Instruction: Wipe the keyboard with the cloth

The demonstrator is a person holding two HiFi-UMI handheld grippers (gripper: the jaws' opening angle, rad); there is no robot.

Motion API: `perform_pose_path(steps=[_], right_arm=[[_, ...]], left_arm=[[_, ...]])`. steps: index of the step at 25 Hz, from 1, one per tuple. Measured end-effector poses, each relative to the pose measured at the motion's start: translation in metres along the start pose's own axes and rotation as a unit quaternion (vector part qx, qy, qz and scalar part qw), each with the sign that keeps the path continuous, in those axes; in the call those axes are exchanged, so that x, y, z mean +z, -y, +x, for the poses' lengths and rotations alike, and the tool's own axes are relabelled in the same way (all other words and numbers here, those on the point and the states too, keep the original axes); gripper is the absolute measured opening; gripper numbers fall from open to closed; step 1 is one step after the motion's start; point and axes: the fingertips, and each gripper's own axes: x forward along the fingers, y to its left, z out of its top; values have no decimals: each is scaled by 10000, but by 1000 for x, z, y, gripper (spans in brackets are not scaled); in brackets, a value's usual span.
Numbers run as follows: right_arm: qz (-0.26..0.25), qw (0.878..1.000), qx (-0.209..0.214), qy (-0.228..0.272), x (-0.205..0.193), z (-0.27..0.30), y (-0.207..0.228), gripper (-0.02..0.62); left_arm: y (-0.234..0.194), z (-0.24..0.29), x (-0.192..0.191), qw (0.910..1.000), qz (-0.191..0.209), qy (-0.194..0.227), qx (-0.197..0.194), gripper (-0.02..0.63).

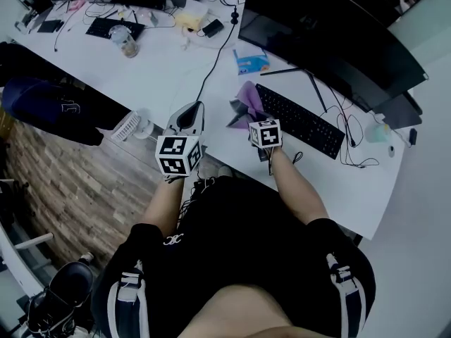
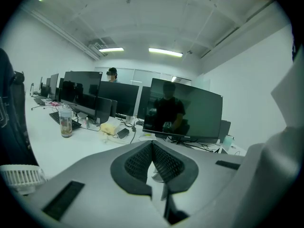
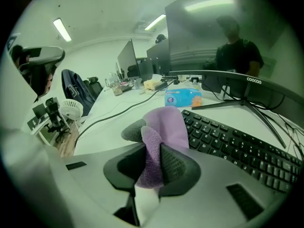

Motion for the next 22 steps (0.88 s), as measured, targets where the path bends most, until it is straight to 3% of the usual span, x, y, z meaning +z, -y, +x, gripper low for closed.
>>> perform_pose_path(steps=[22], right_arm=[[560, 9972, -468, 164, -41, -55, 70, 94]], left_arm=[[77, 52, -4, 9959, 220, -189, -854, 14]])
